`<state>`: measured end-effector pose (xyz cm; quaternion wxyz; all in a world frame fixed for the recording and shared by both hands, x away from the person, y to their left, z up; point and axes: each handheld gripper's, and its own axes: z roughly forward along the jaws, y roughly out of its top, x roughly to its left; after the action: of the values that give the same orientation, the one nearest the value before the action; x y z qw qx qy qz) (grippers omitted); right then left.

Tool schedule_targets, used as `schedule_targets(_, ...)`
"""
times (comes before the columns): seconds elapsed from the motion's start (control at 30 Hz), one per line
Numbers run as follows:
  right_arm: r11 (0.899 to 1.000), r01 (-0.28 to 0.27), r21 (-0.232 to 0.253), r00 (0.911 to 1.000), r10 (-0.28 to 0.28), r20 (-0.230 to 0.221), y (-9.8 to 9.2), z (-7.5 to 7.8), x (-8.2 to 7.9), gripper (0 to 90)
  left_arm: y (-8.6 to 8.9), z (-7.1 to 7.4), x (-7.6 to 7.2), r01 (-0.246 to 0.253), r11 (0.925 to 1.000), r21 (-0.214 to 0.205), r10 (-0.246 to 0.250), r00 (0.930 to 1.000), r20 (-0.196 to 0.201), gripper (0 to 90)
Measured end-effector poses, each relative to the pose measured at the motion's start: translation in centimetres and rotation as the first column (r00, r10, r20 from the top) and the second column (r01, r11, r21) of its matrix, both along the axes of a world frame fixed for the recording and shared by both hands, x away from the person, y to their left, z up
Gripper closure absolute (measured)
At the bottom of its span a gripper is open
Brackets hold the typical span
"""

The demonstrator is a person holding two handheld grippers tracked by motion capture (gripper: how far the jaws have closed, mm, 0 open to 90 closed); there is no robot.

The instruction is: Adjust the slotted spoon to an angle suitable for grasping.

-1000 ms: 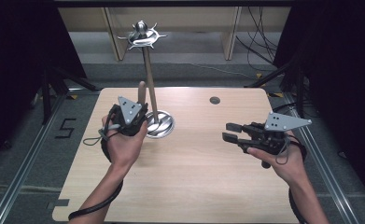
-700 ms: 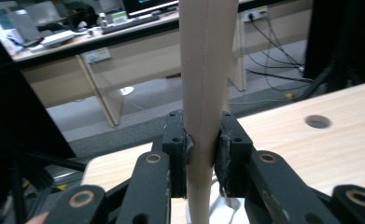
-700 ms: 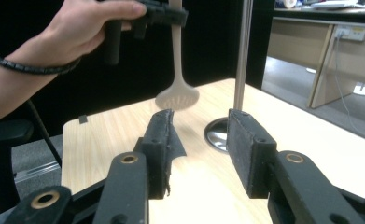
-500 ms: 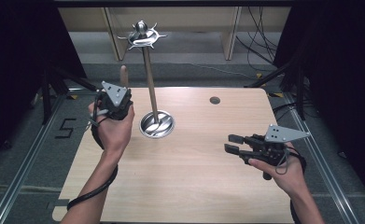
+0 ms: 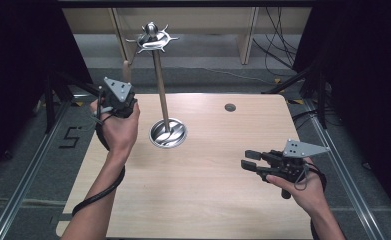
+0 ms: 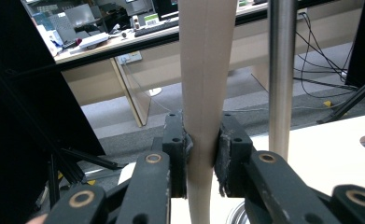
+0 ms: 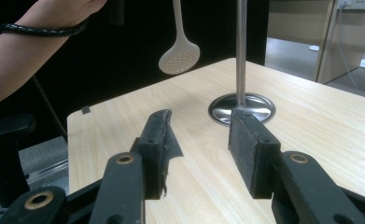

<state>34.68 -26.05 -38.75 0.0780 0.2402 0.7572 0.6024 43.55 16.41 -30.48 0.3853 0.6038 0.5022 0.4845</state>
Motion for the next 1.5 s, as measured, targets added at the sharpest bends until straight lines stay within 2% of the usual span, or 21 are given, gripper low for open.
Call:
schedule_targets(0.03,1.000,0.009,-0.017,1.0000,-0.009,-0.001,-0.1,0.0,0.0,58.6,0.1,0.0,0.1,-0.003,1.0000,-0.001,0.003,1.0000,0.001,75.1)
schedule_targets(0.07,1.000,0.011,-0.007,0.9994,-0.011,-0.032,-0.1,-0.1,-0.2,58.6,0.1,0.0,0.1,-0.005,1.0000,-0.001,0.005,1.0000,0.000,75.1)
schedule_targets(0.13,1.000,0.002,-0.001,1.0000,-0.002,-0.007,-0.1,-0.3,-0.1,58.4,0.2,0.1,0.2,-0.011,0.9999,0.002,0.011,0.9999,0.000,75.1)
schedule_targets(0.17,1.000,0.011,-0.004,0.9994,-0.011,-0.034,-0.1,-0.3,-0.3,58.4,0.2,0.1,0.3,-0.012,0.9999,0.006,0.012,0.9999,0.001,75.1)
schedule_targets(0.23,1.000,0.005,-0.002,1.0000,-0.005,0.006,-0.1,-0.5,-0.1,58.0,0.2,0.1,0.4,-0.017,0.9998,0.009,0.017,0.9998,0.005,75.1)
schedule_targets(0.27,1.000,0.010,0.005,0.9999,-0.010,-0.011,-0.1,-0.6,-0.2,57.8,0.2,0.2,0.4,-0.020,0.9998,0.009,0.020,0.9998,0.006,75.1)
schedule_targets(0.33,1.000,0.011,-0.005,0.9999,-0.011,0.005,-0.1,-0.8,-0.1,57.1,0.2,0.3,0.5,-0.024,0.9996,0.012,0.024,0.9997,0.009,75.1)
schedule_targets(0.4,1.000,0.003,-0.009,0.9995,-0.003,-0.032,-0.1,-0.8,-0.3,56.8,0.1,0.4,0.6,-0.030,0.9995,0.012,0.030,0.9994,0.015,75.1)
schedule_targets(0.53,1.000,0.005,-0.006,1.0000,-0.005,-0.004,-0.2,-0.9,-0.3,56.4,-0.2,0.8,1.0,-0.024,0.9995,0.021,0.024,0.9996,0.017,75.1)
schedule_targets(0.57,1.000,0.005,-0.001,1.0000,-0.005,-0.004,-0.2,-1.0,-0.3,56.3,-0.2,0.9,1.0,-0.039,0.9990,0.024,0.038,0.9991,0.019,75.0)
schedule_targets(0.63,1.000,0.004,0.002,0.9997,-0.004,-0.023,-0.2,-0.9,-0.4,56.2,-0.4,1.3,1.3,-0.040,0.9983,0.042,0.039,0.9989,0.028,75.1)
schedule_targets(0.7,1.000,0.004,0.005,0.9998,-0.004,-0.019,-0.3,-1.0,-0.4,56.3,-0.5,1.4,1.5,-0.032,0.9991,0.029,0.031,0.9992,0.025,75.0)
schedule_targets(0.73,1.000,0.013,-0.002,0.9987,-0.013,-0.048,-0.3,-0.9,-0.6,56.2,-0.7,1.6,1.7,-0.039,0.9985,0.038,0.038,0.9989,0.027,75.1)
schedule_targets(0.87,1.000,0.009,0.011,0.9995,-0.009,-0.030,-0.2,-1.0,-0.5,56.2,-1.2,1.9,2.0,-0.050,0.9968,0.062,0.048,0.9984,0.030,75.0)
schedule_targets(0.9,1.000,0.002,0.016,1.0000,-0.002,-0.006,-0.1,-1.1,-0.3,56.1,-1.6,1.9,2.1,-0.057,0.9954,0.078,0.055,0.9981,0.029,75.0)
schedule_targets(1.13,1.000,-0.005,0.014,0.9999,0.005,-0.010,-0.1,-1.1,-0.3,55.9,-2.4,1.8,2.6,-0.069,0.9921,0.105,0.066,0.9974,0.030,74.9)
schedule_targets(1.3,1.000,-0.003,0.000,0.9998,0.003,-0.021,-0.2,-1.0,-0.3,55.7,-2.5,1.8,2.4,-0.095,0.9849,0.145,0.089,0.9951,0.043,74.9)
schedule_targets(1.33,1.000,-0.007,0.019,0.9995,0.008,-0.031,-0.1,-1.1,-0.3,55.7,-2.5,1.8,2.4,-0.095,0.9849,0.145,0.089,0.9951,0.043,74.8)
schedule_targets(1.43,1.000,-0.009,0.018,0.9997,0.009,-0.024,-0.1,-1.2,-0.2,55.5,-2.8,1.7,2.1,-0.118,0.9743,0.192,0.108,0.9922,0.063,74.8)
schedule_targets(1.47,1.000,-0.011,0.024,0.9994,0.011,-0.032,-0.1,-1.2,-0.2,55.3,-2.9,1.7,2.0,-0.132,0.9676,0.215,0.119,0.9904,0.069,74.7)
schedule_targets(1.5,1.000,-0.011,0.024,0.9994,0.011,-0.032,-0.1,-1.2,-0.2,55.3,-2.9,1.7,2.0,-0.132,0.9676,0.215,0.119,0.9904,0.069,74.7)
